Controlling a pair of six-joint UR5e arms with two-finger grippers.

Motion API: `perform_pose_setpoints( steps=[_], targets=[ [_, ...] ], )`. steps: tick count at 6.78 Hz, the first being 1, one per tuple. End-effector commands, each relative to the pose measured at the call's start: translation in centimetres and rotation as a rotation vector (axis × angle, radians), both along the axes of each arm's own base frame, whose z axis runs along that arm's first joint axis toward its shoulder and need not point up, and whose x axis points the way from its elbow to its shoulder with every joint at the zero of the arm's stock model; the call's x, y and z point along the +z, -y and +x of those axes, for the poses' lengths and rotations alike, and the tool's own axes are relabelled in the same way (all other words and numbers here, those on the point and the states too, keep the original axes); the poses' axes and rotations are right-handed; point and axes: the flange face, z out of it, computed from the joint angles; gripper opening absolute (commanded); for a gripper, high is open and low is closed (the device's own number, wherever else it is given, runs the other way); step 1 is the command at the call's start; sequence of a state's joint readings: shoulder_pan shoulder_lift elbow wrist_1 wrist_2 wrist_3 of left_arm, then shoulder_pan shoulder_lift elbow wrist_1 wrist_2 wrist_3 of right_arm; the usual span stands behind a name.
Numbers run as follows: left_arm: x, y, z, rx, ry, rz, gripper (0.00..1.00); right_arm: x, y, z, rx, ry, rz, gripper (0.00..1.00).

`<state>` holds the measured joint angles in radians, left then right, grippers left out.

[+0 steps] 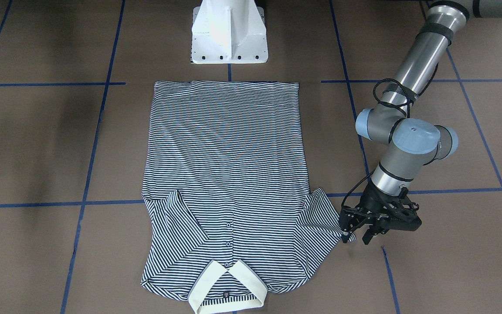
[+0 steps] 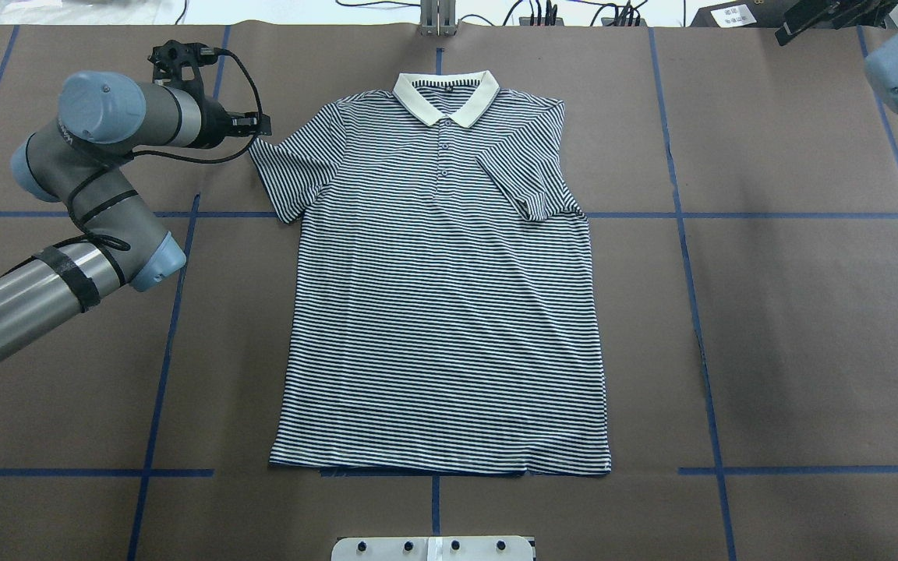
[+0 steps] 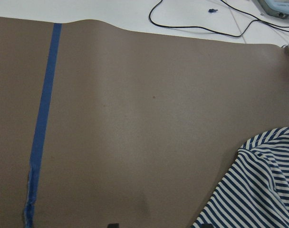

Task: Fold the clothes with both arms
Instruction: 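Fold the sleeve nearest the left gripper inward onto the shirt body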

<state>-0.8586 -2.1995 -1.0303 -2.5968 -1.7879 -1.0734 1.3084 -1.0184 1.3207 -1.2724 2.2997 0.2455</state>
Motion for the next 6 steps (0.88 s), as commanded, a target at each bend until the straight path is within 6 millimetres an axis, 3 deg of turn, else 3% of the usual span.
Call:
perform_pose_setpoints(
  steps=[1,4,5,6],
  targets=[
    [0.7,-0.6,1.1,0.015,0.008,-0.009,0.64,0.1,0.0,0.0,0.001,-0.002,-0.001,1.00],
    [0.6,-1.4,2.4,0.018,0.014,-0.001,0.61,0.7,-0.2,0.1,0.002,-0.005,-0.008,1.00],
    [0.5,-1.5,2.6,0.019,0.011,0.001,0.49,0.6,-0.2,0.1,0.002,-0.005,-0.006,1.00],
    [0.4,-1.6,2.5,-0.001,0.007,0.022,0.08,0.6,-0.2,0.1,0.002,-0.004,-0.006,1.00]
  ],
)
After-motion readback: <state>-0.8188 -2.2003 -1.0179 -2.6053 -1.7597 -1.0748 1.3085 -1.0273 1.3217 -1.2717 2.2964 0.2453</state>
